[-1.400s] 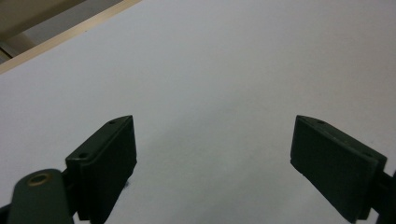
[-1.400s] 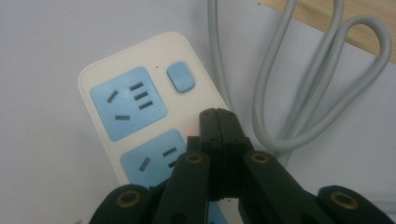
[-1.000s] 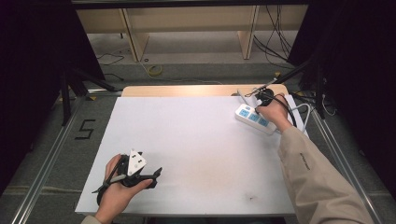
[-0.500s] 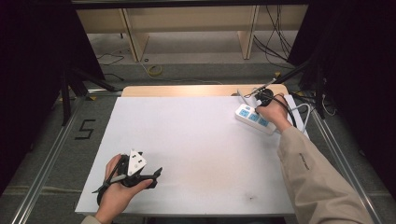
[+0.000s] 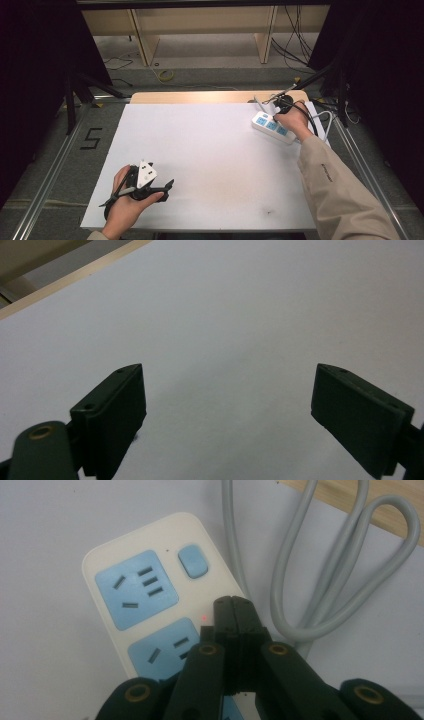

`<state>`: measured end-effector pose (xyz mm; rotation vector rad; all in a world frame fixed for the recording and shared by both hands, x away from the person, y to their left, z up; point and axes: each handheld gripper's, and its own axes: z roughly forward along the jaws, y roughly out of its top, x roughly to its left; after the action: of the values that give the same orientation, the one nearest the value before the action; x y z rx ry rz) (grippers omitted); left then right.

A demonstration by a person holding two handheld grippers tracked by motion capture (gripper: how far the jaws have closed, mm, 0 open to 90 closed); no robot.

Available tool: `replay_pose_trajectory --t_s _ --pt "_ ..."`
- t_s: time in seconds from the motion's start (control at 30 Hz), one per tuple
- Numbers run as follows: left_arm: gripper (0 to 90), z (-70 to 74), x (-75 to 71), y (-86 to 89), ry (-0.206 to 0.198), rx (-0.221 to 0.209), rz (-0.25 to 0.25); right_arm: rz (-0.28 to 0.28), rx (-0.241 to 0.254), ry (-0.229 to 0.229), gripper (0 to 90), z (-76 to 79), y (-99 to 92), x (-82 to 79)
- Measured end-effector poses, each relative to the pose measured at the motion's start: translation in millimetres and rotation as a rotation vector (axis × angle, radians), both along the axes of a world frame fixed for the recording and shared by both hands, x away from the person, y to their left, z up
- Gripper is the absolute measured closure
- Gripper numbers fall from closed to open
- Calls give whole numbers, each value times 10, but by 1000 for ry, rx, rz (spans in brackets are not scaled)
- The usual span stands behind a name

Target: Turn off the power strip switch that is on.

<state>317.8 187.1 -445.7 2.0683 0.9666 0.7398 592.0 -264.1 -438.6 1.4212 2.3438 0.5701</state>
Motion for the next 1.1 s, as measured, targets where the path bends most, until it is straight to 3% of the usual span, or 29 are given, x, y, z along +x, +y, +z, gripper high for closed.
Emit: replay_pose_trajectory --t_s 0.5,1.1 --pt "140 2 1 5 -1 0 0 -2 -28 -21 900 -2 30 -23" --pt "140 5 5 -5 0 -1 0 -22 -25 -46 900 11 -35 -59"
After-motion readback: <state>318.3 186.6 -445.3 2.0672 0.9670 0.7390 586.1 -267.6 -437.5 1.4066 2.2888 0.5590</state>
